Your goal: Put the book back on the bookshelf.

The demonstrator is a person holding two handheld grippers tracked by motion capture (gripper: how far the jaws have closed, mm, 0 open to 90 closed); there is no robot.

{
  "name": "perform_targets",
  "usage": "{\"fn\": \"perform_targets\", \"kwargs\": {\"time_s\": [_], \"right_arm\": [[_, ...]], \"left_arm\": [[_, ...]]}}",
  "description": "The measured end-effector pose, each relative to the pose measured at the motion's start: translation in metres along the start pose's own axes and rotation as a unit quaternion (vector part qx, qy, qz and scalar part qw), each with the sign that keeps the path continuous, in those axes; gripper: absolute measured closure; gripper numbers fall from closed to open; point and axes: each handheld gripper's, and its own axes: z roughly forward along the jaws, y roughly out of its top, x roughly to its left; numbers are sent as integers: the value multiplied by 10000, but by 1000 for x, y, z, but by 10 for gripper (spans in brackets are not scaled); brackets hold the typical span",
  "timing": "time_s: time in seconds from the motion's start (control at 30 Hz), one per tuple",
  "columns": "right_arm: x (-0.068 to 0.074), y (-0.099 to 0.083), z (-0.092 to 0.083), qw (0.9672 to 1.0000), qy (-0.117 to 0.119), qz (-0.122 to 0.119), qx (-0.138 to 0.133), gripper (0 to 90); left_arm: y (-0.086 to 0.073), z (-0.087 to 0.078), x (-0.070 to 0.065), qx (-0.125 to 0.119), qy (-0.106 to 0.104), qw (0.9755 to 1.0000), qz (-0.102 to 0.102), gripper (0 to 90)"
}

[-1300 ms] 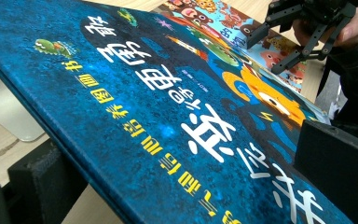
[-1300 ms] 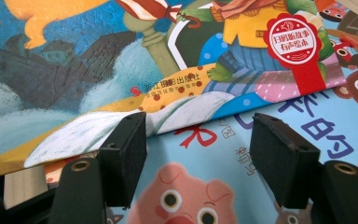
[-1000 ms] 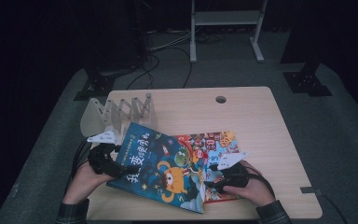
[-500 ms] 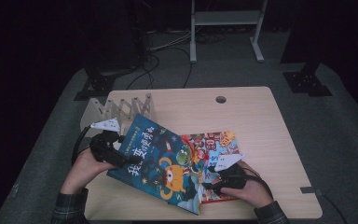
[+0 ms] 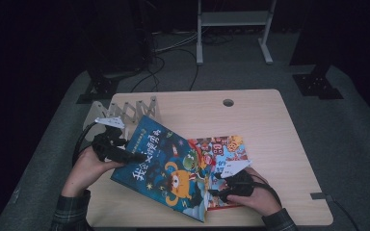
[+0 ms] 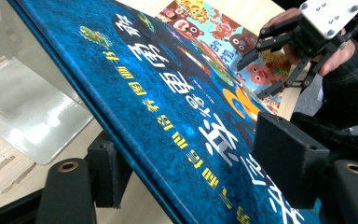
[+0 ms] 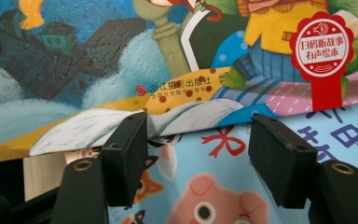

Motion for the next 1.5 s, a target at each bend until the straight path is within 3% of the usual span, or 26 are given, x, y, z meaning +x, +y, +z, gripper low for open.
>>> {"fn": "perform_targets", "kwargs": {"time_s": [0.13, 0.33, 0.9, 1.1, 1.33, 1.5], "right_arm": [[3, 2, 1, 10000, 58, -44, 24, 348], [6, 4, 4, 9999, 109, -62, 22, 317], [10, 12, 13, 9999, -101, 76, 55, 304], [3, 9, 12, 9998, -145, 95, -71, 304], [-11, -1, 2, 9989, -396, 231, -122, 322], [-19, -7, -6, 9978, -502, 363, -220, 324]], "left_arm": [[3, -1, 1, 125, 191, 9997, 37, 363], [14, 0, 4, 128, 312, 9994, 68, 433], [69, 1, 7, 346, 241, 9989, 204, 553], [85, 1, 10, 377, 143, 9986, 335, 598], [99, -1, 10, 443, -17, 9984, 363, 635], [112, -4, 3, 559, 20, 9973, 476, 655]]}}
